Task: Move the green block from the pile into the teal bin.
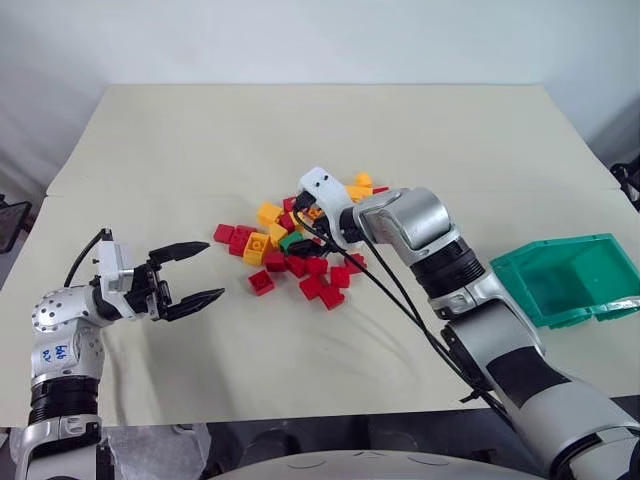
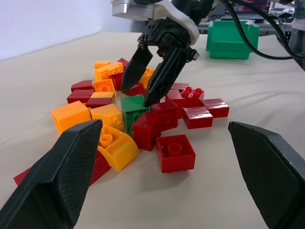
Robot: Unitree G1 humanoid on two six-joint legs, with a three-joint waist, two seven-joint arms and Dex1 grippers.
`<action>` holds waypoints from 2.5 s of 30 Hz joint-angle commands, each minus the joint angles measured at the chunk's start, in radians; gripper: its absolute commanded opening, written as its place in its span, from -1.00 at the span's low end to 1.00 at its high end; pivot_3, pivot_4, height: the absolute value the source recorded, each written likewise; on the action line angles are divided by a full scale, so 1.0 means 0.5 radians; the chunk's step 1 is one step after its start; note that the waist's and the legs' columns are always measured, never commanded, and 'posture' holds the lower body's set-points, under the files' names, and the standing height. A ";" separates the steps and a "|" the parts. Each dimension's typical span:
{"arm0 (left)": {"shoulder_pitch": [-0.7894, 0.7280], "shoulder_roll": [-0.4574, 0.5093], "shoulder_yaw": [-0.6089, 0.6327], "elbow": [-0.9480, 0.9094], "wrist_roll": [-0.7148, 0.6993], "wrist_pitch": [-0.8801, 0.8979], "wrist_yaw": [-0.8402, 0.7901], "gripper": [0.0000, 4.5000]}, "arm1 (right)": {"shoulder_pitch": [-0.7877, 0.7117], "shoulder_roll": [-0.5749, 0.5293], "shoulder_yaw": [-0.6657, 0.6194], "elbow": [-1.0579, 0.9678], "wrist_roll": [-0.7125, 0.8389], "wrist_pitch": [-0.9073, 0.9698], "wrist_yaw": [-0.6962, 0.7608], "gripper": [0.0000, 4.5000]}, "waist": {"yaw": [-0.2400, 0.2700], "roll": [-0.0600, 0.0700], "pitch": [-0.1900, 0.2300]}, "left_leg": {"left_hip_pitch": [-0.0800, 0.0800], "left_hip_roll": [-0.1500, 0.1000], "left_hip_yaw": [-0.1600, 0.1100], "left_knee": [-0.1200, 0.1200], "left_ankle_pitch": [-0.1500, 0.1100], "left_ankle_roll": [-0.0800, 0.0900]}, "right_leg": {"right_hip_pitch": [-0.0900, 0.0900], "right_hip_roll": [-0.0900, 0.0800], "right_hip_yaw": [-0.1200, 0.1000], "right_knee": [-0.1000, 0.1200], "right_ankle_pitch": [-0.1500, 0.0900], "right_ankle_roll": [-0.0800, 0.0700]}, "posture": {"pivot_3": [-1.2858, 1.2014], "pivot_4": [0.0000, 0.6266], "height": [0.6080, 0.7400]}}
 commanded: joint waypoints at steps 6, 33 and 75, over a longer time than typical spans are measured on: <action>0.039 -0.007 0.034 -0.104 -0.060 -0.005 0.035 1.00 | -0.004 0.170 -0.001 0.027 -0.069 0.085 -0.091 0.99 | -0.012 0.000 0.000 | 0.000 0.001 0.000 0.000 0.000 -0.001 | 0.000 0.001 0.000 0.000 0.000 0.000 | 0.03 -0.52 1.00; -0.422 -0.346 -0.500 -0.303 0.190 0.230 0.375 1.00 | 0.695 -0.576 -0.787 -1.525 0.168 0.055 -0.046 0.06 | 0.046 -0.001 0.000 | -0.001 -0.001 0.001 0.001 0.000 -0.001 | 0.000 0.000 0.001 -0.003 0.000 0.000 | 0.03 -0.52 1.00; -0.836 -0.506 -0.680 -0.118 0.337 0.689 0.390 1.00 | 1.753 -1.642 -1.772 -2.038 0.505 0.116 0.292 0.98 | 0.112 -0.001 0.000 | 0.002 0.000 0.008 0.009 0.003 0.004 | 0.003 0.000 0.008 -0.003 0.003 0.003 | 0.03 -0.52 1.00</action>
